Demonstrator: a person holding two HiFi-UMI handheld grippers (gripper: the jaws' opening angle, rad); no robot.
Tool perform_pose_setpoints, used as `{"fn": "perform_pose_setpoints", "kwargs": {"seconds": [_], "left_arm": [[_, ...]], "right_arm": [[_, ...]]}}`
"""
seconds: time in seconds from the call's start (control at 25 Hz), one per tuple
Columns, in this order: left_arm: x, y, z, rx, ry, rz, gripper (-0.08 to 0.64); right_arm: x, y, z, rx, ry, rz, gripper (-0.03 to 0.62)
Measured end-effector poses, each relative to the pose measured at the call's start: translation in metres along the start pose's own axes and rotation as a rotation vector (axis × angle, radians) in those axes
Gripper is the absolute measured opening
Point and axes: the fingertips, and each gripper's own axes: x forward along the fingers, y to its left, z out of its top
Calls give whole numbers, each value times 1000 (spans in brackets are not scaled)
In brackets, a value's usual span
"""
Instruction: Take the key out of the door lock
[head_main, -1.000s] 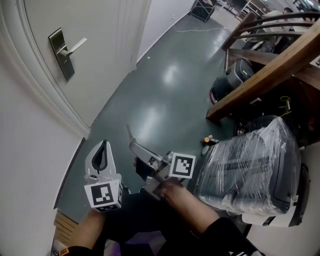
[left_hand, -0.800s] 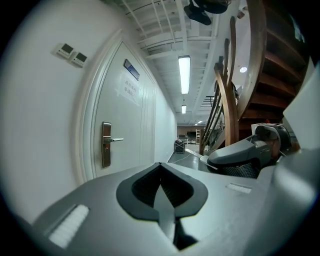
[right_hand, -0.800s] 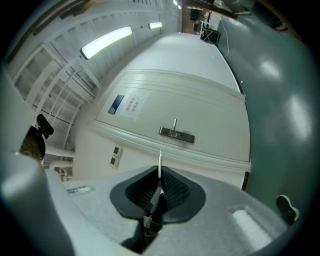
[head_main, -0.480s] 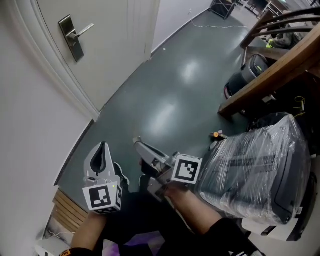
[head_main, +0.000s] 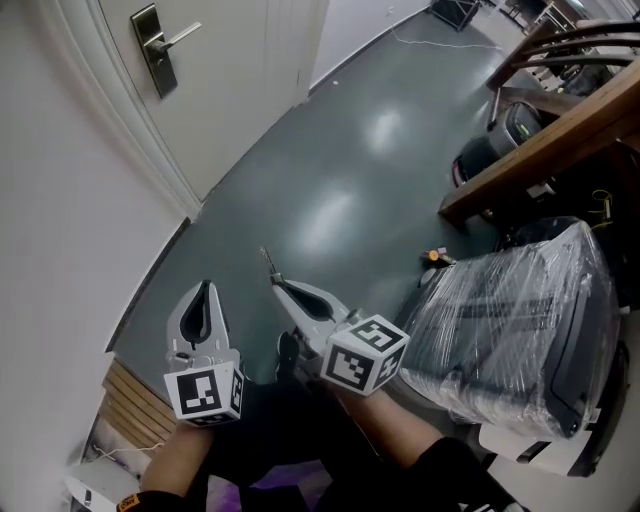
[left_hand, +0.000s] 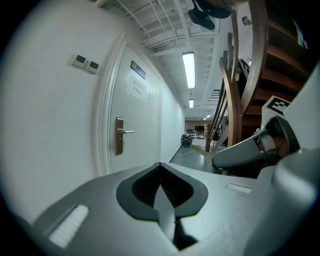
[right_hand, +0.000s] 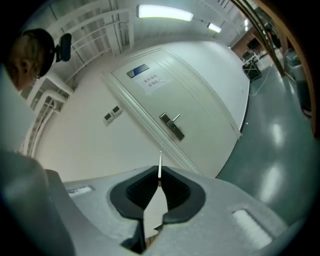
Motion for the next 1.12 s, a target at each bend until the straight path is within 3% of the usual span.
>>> {"fn": "perform_pose_setpoints", "kwargs": {"seconds": [0.4,0.64,0.96,1.12], "left_arm": [[-44,47,-20,-15,10,-73,18],[-71,64,-37,-22,25,-151,18],[-81,65,-35,-24,11,-157,18],[-82,45,-28,-26,0,-173,18]], "right_arm": [[11,41,-58,-253,3,-192,15],[9,64,-87,-288,-19,-293,15],[-1,73,-101,-321,-13,-308,15],[-16,67,-93,-390,-3,-334,15]]}}
